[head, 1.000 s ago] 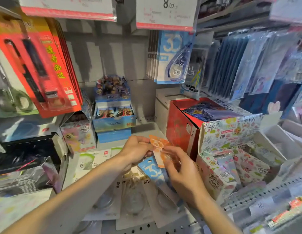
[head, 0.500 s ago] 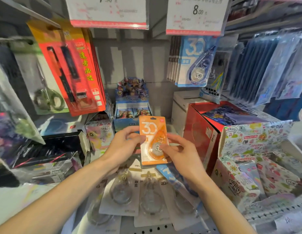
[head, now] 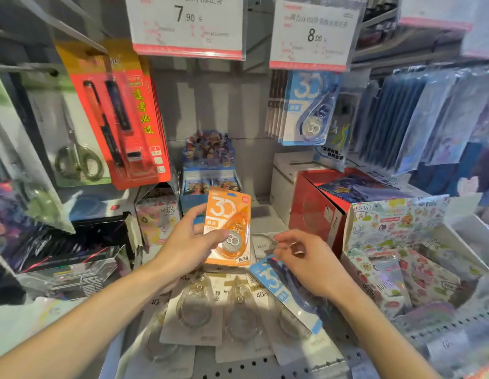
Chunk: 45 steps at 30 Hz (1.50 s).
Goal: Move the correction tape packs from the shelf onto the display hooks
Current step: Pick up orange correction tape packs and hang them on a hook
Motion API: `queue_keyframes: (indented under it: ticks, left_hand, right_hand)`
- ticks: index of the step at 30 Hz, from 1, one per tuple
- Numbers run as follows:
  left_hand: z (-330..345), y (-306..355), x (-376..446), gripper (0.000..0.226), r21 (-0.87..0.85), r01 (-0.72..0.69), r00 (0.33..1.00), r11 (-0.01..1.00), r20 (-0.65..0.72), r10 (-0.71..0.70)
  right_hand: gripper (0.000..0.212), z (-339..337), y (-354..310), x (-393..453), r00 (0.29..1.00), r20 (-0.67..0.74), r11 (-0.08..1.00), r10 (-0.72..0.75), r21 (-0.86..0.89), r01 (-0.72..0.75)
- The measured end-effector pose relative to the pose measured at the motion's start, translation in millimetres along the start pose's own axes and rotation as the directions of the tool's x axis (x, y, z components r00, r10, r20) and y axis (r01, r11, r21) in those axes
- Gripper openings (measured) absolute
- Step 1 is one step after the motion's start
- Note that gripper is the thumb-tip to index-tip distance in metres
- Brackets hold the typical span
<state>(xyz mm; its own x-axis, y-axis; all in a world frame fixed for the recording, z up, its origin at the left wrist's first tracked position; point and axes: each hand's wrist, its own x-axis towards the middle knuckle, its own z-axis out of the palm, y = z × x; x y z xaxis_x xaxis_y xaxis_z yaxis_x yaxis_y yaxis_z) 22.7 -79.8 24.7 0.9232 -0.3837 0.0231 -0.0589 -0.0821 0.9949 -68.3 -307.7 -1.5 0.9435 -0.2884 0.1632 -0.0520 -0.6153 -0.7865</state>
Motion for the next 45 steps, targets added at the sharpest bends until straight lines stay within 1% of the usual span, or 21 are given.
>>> queue_keyframes:
  ticks: [2,4,5,7,9,11,13,16,18,20,22,26,30,32,35,38,39,43,45]
  left_hand:
    - [2,-3,1,0.052,0.030,0.011,1.000,1.000,-0.006,-0.010]
    - [4,-5,1,0.050,0.045,0.014,1.000,0.999,-0.010,-0.014]
    - [5,-6,1,0.049,0.051,0.017,1.000,0.999,-0.016,-0.016]
    - [7,-7,2,0.043,0.060,0.023,0.999,0.998,-0.024,-0.022]
    - [6,-8,2,0.036,0.060,0.028,0.999,0.998,-0.024,-0.027]
    - [4,-9,1,0.032,0.042,0.031,0.999,0.999,-0.031,-0.029]
    - [-1,-9,-1,0.032,0.005,0.034,0.998,0.999,-0.046,-0.034]
    - [-10,-8,-8,0.036,-0.024,0.036,0.996,0.999,-0.079,-0.038]
    - [-16,-8,-12,0.038,0.005,0.031,0.995,1.000,-0.096,-0.030]
    - [-21,-10,-16,0.040,0.017,0.034,0.994,0.999,-0.109,-0.032]
    - [-22,-14,-18,0.039,-0.033,0.052,0.993,0.998,-0.101,-0.055]
    - [-15,-14,-23,0.039,-0.142,0.068,0.993,0.988,-0.082,-0.080]
    - [-13,-11,-27,0.046,-0.148,0.064,0.992,0.987,-0.101,-0.079]
    - [-13,-10,-28,0.047,-0.156,0.073,0.989,0.985,-0.115,-0.092]
    - [-16,-11,-29,0.045,-0.167,0.092,0.987,0.982,-0.117,-0.113]
    - [-21,-10,-30,0.042,-0.148,0.082,0.988,0.986,-0.121,-0.100]
    - [-25,-10,-30,0.042,-0.139,0.070,0.986,0.988,-0.140,-0.090]
    - [-38,-2,-32,0.037,-0.158,0.010,0.981,0.987,-0.190,-0.041]
    - [-42,2,-34,0.036,-0.179,-0.015,0.983,0.984,-0.183,-0.018]
  right_hand:
    - [0.017,-1,11,-12,0.999,-0.016,0.992,0.039,-0.119,-0.041]
    - [0.024,2,19,-23,0.997,0.024,0.975,0.072,-0.213,-0.065]
    - [0.028,4,22,-27,0.995,0.045,0.968,0.088,-0.239,-0.075]
    - [0.029,6,25,-31,0.994,0.033,0.962,0.105,-0.255,-0.093]
    - [0.024,8,25,-32,0.996,-0.010,0.971,0.094,-0.218,-0.094]
    - [0.014,8,26,-30,0.997,-0.058,0.989,0.060,-0.131,-0.067]
    - [0.024,10,23,-28,0.995,-0.095,0.998,0.024,-0.062,-0.030]
    - [0.041,13,17,-21,0.983,-0.175,0.999,0.051,0.007,-0.051]
    - [0.042,15,10,-17,0.971,-0.225,0.994,0.079,0.092,-0.059]
    - [0.037,20,0,-12,0.969,-0.231,0.984,0.085,0.173,-0.045]
    - [0.033,28,-11,-7,0.976,-0.203,0.975,0.075,0.222,-0.029]
    - [0.038,48,-28,2,0.994,-0.098,0.970,0.045,0.244,-0.019]
    - [0.048,59,-34,3,0.993,-0.114,0.968,0.000,0.248,0.029]
    - [0.043,60,-35,2,0.996,-0.082,0.968,-0.020,0.249,0.040]
    - [0.036,61,-38,1,0.999,-0.039,0.955,-0.027,0.295,0.037]
    - [0.024,58,-43,3,0.998,-0.015,0.948,-0.059,0.313,0.061]
    - [0.025,55,-44,2,0.998,0.008,0.941,-0.068,0.334,0.061]
    - [0.050,41,-47,0,0.975,0.196,0.897,-0.106,0.442,0.008]
    - [0.056,38,-52,0,0.964,0.239,0.875,-0.116,0.483,-0.014]
